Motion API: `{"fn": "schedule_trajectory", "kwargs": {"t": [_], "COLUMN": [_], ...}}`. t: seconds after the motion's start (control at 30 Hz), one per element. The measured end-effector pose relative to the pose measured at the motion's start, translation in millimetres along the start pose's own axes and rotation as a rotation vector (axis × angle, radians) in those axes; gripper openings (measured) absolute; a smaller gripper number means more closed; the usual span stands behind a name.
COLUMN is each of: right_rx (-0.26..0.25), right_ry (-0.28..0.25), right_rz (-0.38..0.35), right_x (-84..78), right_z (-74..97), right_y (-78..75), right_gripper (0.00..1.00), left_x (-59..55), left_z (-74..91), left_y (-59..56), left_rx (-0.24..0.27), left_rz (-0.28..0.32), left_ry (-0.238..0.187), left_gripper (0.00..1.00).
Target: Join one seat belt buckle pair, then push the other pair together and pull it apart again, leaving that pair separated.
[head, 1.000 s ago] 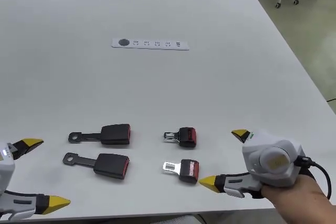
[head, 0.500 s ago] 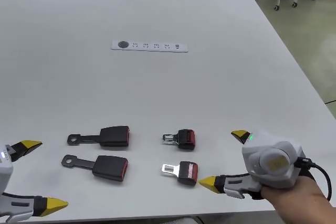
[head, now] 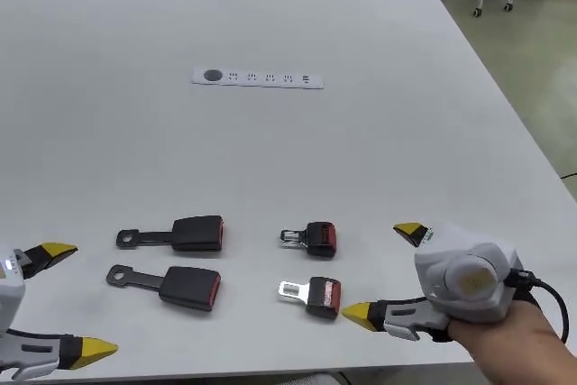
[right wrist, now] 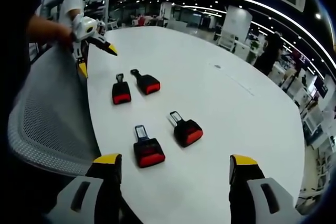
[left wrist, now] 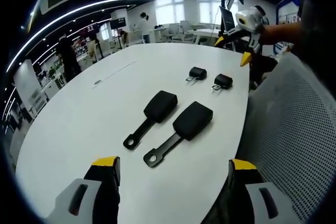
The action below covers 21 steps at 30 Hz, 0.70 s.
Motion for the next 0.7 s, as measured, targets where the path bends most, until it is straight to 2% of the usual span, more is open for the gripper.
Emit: {"fn": "schedule_trajectory", "kwargs": {"t": [0.23, 0.3, 0.4, 0.57, 0.7], "right_rx": [0.018, 0.031, 0.049, 0.075, 0.107], "right_ry": [0.005, 0.012, 0.018, 0.02, 0.025], "right_rz": [0.016, 0.026, 0.033, 0.053, 0.076], "right_x": [0.2, 0.6, 1.9, 4.9, 7.6], "right_z": [-2.1, -3.3, -5.1, -10.4, -15.0], "right_y": [1.2, 2.1, 4.6, 9.4, 12.9], "right_gripper": [0.8, 0.76, 0.72, 0.68, 0.62], "left_x": [1.3, 7.4, 11.1, 24.5, 29.5], "left_z": [-6.0, -9.7, -13.2, -22.3, -29.3], "left_y": [2.2, 3.1, 4.7, 5.7, 6.1], "left_rx": [-0.021, -0.031, -0.042, -0.055, -0.072], "left_rz": [-0.046, -0.054, -0.086, -0.122, -0.163], "left_ry": [0.019, 0.02, 0.041, 0.033, 0.041], "left_gripper": [0.82, 0.8, 0.71, 0.71, 0.7]}}
Point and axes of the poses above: the centre of the closed fingertips' face, and the gripper's own axes: z roughly backward along the fingers, y roughly to its left, x roughly out of its top, the point moved 8 cm from there along z, roughly backward along the fingers, and after that the axes turned 4 degrees about y, right-handed, at the moved point
